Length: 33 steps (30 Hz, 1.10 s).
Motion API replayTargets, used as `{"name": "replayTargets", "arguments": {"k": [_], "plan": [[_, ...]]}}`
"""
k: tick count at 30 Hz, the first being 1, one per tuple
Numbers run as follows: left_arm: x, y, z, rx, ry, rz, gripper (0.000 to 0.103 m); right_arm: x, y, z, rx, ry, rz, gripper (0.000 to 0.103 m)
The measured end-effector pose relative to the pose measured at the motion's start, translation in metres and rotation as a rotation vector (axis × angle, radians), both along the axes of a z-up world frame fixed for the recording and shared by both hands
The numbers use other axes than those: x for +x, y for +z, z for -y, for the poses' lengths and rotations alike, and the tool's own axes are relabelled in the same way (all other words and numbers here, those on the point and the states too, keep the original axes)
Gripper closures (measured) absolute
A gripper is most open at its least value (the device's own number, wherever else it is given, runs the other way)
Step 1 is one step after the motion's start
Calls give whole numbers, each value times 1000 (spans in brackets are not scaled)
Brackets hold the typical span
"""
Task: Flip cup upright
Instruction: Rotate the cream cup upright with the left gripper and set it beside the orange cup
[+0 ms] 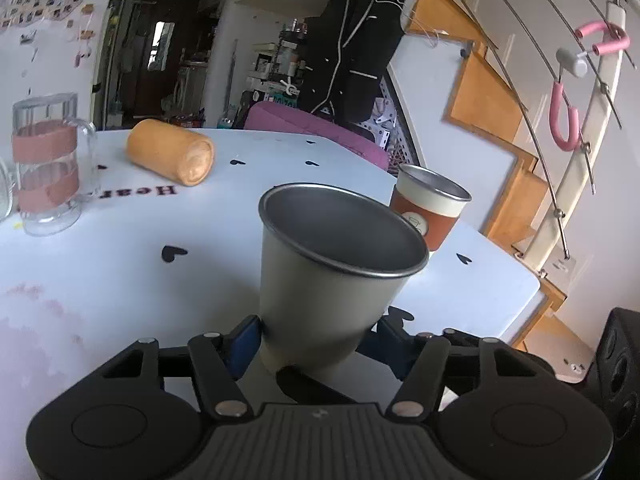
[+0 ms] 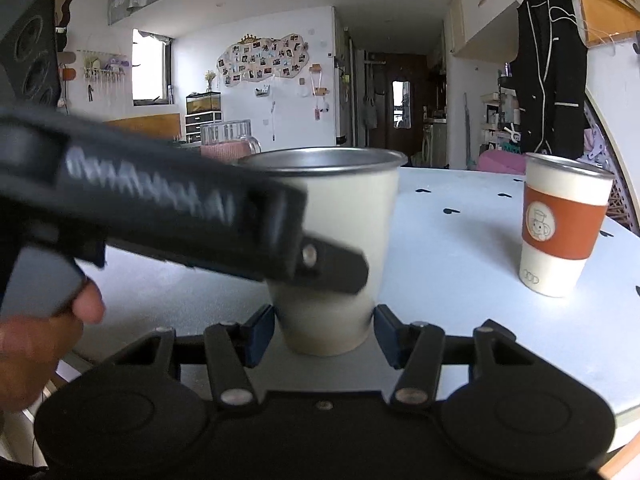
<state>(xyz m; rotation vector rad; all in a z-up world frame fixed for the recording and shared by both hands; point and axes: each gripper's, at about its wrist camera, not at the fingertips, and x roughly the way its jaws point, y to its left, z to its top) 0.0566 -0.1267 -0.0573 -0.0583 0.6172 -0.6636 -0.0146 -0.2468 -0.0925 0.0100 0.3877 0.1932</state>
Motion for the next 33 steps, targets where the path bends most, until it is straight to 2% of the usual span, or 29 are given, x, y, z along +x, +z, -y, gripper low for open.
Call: {"name": "replayTargets", "arguments": {"k": [6, 18, 27, 28, 29, 30, 31, 33], "plan": [[21, 2, 22, 22, -3, 7, 41, -6, 1, 13, 2, -73, -7, 39], [63, 1, 86, 48, 9, 20, 43, -26, 1, 69, 18, -274, -18, 38], [69, -2, 97, 39, 32, 19, 43, -34, 6, 95, 22, -348, -5, 38], [68, -3, 95, 30, 39, 16, 38, -33, 6, 97, 23, -352, -3, 38], [66, -2, 91, 21, 47, 13, 26, -32, 8, 98, 25, -355, -1, 38], [64, -1, 88, 14, 58, 19, 22, -32, 9, 98, 28, -356, 1, 38], [60, 0, 82, 12, 70, 34, 18, -33, 12, 98, 31, -357, 6, 38], [52, 5, 72, 16, 83, 55, 17, -34, 17, 98, 38, -355, 20, 31]]}}
